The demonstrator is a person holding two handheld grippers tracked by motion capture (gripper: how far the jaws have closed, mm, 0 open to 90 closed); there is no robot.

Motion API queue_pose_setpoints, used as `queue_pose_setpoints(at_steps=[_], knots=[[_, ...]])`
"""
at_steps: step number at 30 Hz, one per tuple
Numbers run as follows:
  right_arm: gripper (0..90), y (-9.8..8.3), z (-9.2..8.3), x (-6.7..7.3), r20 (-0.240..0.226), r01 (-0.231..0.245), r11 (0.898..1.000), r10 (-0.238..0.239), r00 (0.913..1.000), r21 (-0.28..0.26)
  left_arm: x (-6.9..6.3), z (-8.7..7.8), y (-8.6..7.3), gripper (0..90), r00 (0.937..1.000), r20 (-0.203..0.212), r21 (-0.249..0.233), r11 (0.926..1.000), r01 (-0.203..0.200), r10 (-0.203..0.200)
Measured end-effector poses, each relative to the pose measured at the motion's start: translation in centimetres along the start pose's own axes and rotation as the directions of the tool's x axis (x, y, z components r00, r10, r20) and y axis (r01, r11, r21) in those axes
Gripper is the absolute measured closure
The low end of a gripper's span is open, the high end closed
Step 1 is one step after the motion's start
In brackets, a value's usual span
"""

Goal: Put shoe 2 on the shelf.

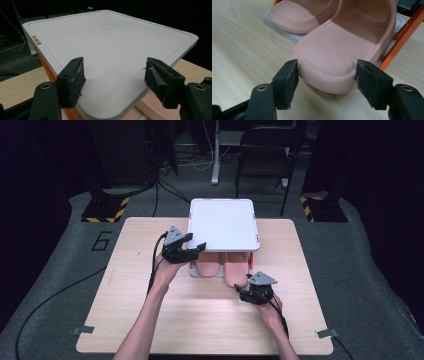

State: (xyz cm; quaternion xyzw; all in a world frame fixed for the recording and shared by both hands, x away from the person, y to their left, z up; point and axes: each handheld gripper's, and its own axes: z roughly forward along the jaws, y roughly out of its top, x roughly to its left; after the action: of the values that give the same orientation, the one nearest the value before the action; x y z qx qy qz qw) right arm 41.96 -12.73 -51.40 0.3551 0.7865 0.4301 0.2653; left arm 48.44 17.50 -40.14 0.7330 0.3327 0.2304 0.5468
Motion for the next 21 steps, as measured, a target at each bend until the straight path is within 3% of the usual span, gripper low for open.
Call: queue_pose_setpoints(at_steps=[8,21], knots=[[36.5,1.2,2.1,-0.1,0.030,-0.003,1.000,0.003,0.9995,0.008,0.0,0.0,0.0,32.0,1.0000,0.004,-0.001,1.0000,0.003,-0.003],[36.6,2.1,3.9,0.2,0.090,-0.016,1.000,0.015,0.9959,0.005,0.1,0.1,0.0,32.2,1.0000,0.005,0.001,1.0000,0.004,-0.004]])
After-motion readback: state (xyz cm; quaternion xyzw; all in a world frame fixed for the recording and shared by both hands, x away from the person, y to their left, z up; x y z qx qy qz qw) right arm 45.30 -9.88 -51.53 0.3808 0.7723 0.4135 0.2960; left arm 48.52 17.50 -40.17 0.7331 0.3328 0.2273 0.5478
